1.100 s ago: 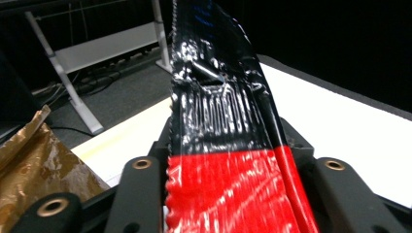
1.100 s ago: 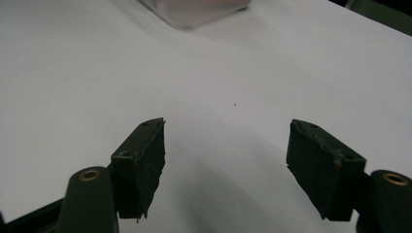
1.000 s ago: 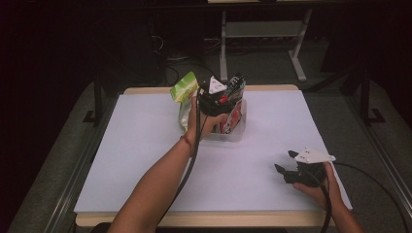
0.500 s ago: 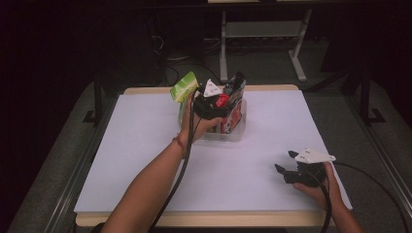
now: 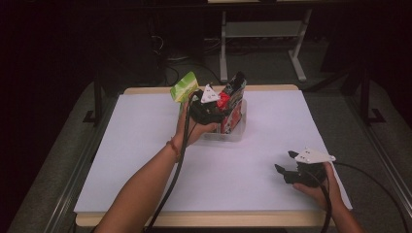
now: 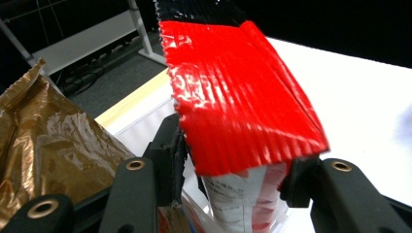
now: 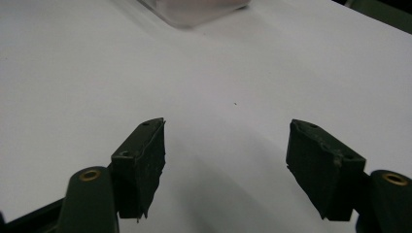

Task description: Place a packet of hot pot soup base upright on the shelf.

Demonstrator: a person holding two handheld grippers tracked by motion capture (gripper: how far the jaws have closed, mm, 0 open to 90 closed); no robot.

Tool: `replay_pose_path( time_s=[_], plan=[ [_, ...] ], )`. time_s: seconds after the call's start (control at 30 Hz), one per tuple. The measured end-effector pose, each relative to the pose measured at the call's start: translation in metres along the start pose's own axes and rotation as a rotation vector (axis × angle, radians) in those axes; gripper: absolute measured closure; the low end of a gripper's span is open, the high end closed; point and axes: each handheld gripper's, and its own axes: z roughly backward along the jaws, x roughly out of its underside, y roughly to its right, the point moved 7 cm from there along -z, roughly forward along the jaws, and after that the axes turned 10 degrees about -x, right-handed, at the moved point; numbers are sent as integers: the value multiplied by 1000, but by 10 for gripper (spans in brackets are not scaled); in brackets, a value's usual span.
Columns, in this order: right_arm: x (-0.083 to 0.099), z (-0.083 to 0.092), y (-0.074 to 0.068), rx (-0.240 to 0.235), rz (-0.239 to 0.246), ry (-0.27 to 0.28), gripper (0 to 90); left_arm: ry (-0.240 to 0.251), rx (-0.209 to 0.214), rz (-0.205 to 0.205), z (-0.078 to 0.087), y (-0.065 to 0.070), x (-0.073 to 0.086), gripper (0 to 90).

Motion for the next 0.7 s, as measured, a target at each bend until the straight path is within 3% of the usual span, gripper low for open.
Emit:
replay_pose_path(
  time_s=[0.53, 0.67, 0.7],
  plan=[
    [0, 0, -1, -6, 0, 3, 298, 17, 22, 7, 15, 1, 8, 502],
    [-1, 0, -2, -5, -1, 5, 298, 12, 19, -14, 18, 1, 11, 468],
    [-1, 0, -2, -6, 0, 5, 298, 4, 6, -37, 18, 1, 13, 455]
  ],
)
